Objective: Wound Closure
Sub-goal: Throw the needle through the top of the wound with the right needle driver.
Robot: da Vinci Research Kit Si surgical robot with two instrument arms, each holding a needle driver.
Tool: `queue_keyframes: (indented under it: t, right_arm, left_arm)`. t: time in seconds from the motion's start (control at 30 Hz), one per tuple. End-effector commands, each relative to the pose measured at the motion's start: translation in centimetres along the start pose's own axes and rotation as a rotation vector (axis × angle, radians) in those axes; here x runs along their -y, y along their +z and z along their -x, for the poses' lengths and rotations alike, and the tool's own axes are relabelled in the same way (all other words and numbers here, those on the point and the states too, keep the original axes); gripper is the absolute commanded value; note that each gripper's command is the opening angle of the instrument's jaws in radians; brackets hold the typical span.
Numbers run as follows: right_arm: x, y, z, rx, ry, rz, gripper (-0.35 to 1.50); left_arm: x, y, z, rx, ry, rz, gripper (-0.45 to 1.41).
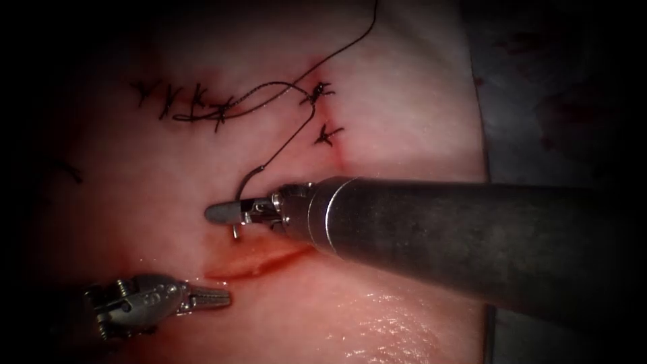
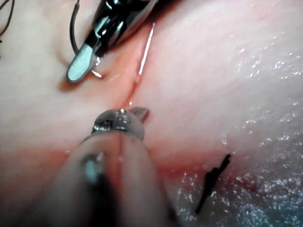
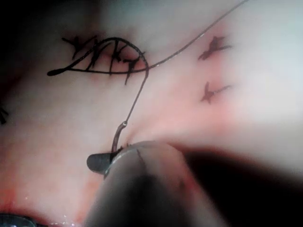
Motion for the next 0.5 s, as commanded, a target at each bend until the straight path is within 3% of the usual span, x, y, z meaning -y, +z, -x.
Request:
queue_keyframes:
  t: [0.03,0.3,0.37,0.47,0.5]
  right_arm:
    - [0.03,0.09,-0.08,0.017,-0.006,-0.006,-0.35]
    - [0.05,0.14,-0.12,0.034,0.001,-0.022,-0.35]
    - [0.06,0.18,-0.14,0.036,-0.075,-0.039,-0.35]
    - [0.07,0.25,-0.18,-0.002,-0.315,-0.083,-0.35]
    - [0.07,0.28,-0.21,-0.03,-0.419,-0.106,-0.1]
  left_arm:
    - [0.01,0.09,0.0,-0.001,0.007,0.0,-0.45]
    - [-0.01,0.12,0.0,-0.002,0.006,-0.001,-0.45]
    - [-0.01,0.12,0.0,-0.002,0.006,-0.001,-0.45]
    - [-0.02,0.11,0.0,-0.002,0.006,-0.001,-0.45]
    - [-0.03,0.11,0.01,-0.001,0.006,-0.001,-0.45]
